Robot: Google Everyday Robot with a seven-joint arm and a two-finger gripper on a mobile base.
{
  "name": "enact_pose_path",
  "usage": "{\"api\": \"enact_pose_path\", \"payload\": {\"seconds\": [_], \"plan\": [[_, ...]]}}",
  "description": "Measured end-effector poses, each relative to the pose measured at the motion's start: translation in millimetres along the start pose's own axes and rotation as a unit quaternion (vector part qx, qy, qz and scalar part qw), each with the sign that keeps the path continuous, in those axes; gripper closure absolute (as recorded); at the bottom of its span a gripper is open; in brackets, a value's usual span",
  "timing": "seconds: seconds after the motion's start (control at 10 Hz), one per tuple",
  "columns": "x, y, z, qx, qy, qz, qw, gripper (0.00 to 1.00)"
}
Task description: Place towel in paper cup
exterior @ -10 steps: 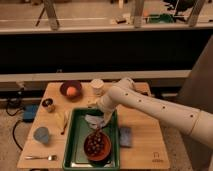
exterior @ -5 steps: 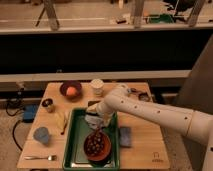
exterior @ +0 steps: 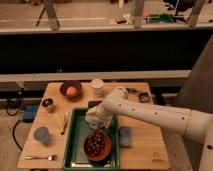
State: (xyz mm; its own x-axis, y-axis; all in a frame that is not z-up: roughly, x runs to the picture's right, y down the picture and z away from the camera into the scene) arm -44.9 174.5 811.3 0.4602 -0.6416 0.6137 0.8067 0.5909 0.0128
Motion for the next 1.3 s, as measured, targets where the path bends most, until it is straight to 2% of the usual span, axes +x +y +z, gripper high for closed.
{"api": "enact_pose_path", "payload": {"seconds": [0.2,0.7,1.3], "plan": [[-1.2,3.5,3.9,-0.008,-0.002,0.004,1.0,0.2],[-5.1,8.9,14.1,-0.013,-0.017,0.01,0.9997,0.2],[-7.0,16.3,31.6,-0.041,-0.03,0.011,0.9987,0.2]]}}
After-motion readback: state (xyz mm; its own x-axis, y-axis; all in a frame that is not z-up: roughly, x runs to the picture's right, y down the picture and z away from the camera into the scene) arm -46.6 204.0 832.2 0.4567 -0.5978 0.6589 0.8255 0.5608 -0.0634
